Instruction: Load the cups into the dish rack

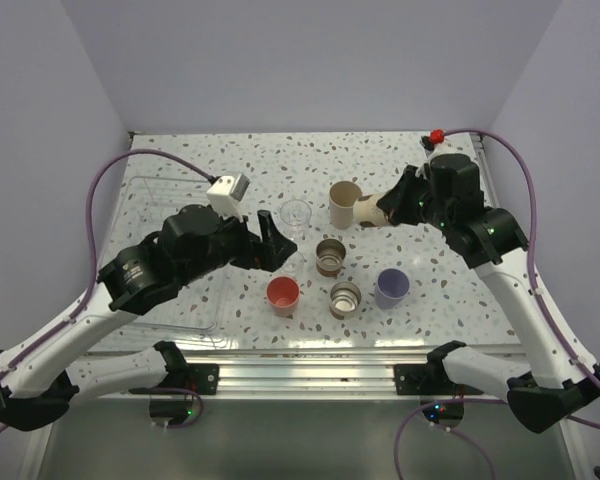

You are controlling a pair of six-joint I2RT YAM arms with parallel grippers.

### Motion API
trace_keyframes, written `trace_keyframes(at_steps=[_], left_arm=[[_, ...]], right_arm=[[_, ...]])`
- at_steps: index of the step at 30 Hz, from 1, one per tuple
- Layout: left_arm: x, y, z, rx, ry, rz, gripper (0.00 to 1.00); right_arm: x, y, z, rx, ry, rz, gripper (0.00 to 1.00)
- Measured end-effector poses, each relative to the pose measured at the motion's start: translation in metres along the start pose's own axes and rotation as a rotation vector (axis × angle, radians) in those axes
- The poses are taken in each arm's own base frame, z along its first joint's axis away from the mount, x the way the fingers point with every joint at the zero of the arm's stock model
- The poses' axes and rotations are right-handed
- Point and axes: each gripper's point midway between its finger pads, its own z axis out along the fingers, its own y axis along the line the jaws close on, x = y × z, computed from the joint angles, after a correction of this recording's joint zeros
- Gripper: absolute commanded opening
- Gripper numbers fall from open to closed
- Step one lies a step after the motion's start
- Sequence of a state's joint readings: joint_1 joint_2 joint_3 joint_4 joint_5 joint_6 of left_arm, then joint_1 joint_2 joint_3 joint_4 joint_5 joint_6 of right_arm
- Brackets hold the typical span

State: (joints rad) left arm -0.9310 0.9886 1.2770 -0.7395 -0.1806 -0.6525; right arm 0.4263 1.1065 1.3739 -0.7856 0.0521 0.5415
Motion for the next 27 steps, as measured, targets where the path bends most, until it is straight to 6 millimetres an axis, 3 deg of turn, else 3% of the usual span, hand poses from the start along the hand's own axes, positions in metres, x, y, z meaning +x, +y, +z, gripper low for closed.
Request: trace_keyframes(at_steps=[5, 10, 16, 27], left_arm=[[-0.017, -0.021, -0.018, 0.133, -0.103, -0.117, 1.00], [-0.034, -0.036, -0.032, 0.222, -0.181, -0.211, 1.00], [-0.028, -0.037, -0.034, 0.297, -0.223, -0.299, 1.00], [-0.042, -0.034, -0.019, 0.315, -0.350, -0.312, 1.00]], right_arm=[[-0.001, 0.036, -0.002, -0.163, 0.038, 0.077, 0.00], [-0.015, 0.077, -0.012, -0.352, 0.031, 0.184, 0.00], [-0.039, 0.114, -0.025, -0.541, -0.003, 0.310, 0.00], [-0.059, 0.142, -0.033, -0.712, -0.023, 0.475, 0.00]])
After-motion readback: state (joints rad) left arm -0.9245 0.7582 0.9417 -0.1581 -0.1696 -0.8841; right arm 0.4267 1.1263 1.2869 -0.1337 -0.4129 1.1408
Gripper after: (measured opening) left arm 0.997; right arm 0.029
